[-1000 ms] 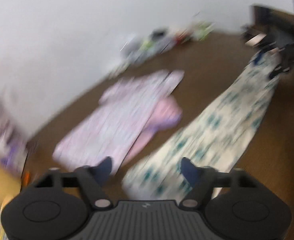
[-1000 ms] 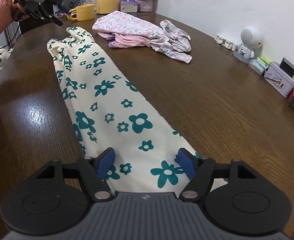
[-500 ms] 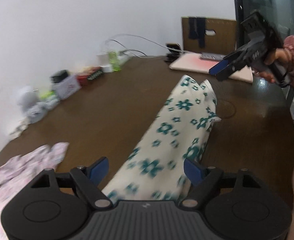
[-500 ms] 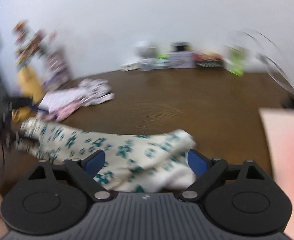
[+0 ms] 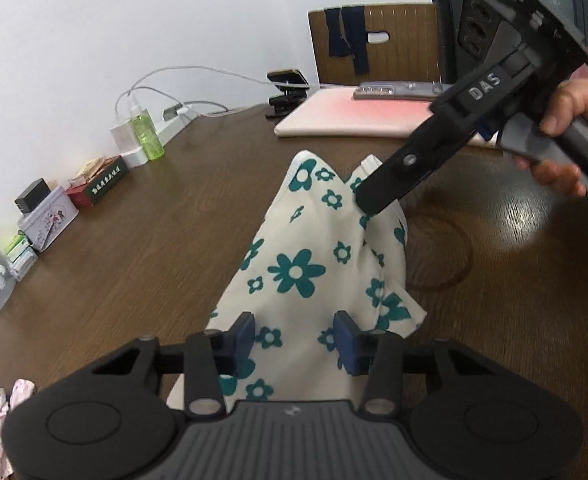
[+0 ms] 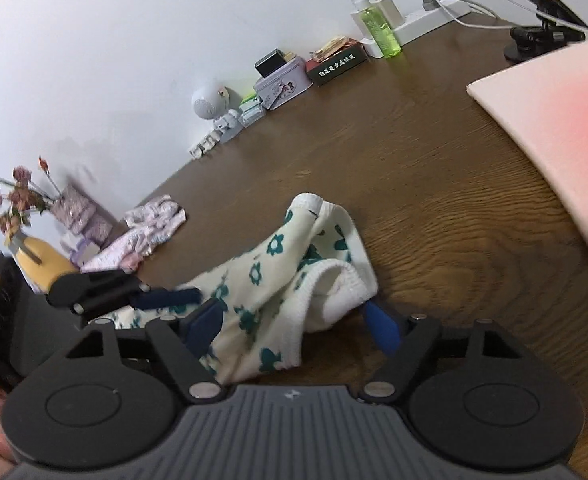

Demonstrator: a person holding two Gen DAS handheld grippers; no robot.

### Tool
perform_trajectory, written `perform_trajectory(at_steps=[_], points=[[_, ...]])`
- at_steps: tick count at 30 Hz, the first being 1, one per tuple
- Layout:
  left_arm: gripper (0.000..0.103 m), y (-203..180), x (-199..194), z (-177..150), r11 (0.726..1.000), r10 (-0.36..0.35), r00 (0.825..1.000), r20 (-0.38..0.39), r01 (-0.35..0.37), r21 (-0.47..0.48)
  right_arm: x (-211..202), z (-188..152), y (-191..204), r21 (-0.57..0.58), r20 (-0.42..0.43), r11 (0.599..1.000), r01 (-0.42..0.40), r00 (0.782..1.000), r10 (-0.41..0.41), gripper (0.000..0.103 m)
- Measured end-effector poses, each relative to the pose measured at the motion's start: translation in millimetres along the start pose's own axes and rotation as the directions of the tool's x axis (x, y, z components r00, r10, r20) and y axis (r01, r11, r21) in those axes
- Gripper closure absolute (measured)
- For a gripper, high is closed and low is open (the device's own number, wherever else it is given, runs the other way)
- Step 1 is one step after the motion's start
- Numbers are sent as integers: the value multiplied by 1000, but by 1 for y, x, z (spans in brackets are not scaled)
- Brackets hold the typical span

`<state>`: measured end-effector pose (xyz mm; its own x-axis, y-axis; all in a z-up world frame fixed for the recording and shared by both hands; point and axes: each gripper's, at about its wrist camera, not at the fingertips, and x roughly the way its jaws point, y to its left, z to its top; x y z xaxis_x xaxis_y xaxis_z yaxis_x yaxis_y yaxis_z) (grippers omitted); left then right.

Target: Fold clothes

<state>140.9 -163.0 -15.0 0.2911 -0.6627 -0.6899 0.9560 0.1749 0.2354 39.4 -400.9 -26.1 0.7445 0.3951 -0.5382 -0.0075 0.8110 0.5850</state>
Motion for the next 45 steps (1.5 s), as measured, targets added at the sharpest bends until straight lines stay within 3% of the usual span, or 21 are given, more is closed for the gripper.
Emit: perform_trajectory(at_steps=[3, 5, 7, 10, 13, 19, 23, 26, 28, 32, 37, 45], points=[[60, 4, 0, -3, 999, -11, 1000, 15, 12, -33, 10, -2, 0, 42, 16, 999, -6, 1000, 6, 29], [59, 5, -1, -5, 999, -12, 1000, 26, 13, -46, 16, -3, 0, 69, 27, 998, -11, 1000, 9, 38], [59, 5, -2, -6, 998, -8, 999, 35, 10, -56, 22, -5, -1, 98, 41, 995, -11, 999, 7, 57], [59, 4, 0, -4, 998, 6, 999, 43, -3, -64, 24, -9, -2, 122, 65, 992, -6, 998, -2, 76], [59, 0, 8, 5, 998, 31, 998, 49, -28, -64, 22, -8, -2, 118, 102, 993, 3, 995, -15, 85], [58, -4, 12, 24, 996, 76, 995, 65, -74, -42, 16, 12, 0, 62, 168, 997, 43, 984, -53, 89], [59, 2, -5, 14, 991, 127, 991, 50, -124, -49, 9, 24, 30, -118, 206, 988, 96, 976, -70, 89], [59, 7, -15, 2, 984, 171, 985, 22, -169, -57, 12, 21, 70, -306, 233, 938, 162, 968, -91, 89], [59, 9, -16, -5, 983, 167, 986, 10, -165, -77, 19, 14, 98, -425, 248, 881, 207, 963, -106, 89], [58, 16, -20, -13, 980, 157, 987, 18, -153, -127, 40, -6, 140, -567, 233, 796, 213, 968, -93, 89], [58, 25, -51, -31, 968, 194, 980, 47, -184, -169, 63, -32, 161, -645, 152, 745, 170, 984, -93, 89], [58, 48, -101, -54, 917, 299, 948, 110, -254, -306, 92, -71, 175, -731, 87, 664, 158, 987, -139, 85]])
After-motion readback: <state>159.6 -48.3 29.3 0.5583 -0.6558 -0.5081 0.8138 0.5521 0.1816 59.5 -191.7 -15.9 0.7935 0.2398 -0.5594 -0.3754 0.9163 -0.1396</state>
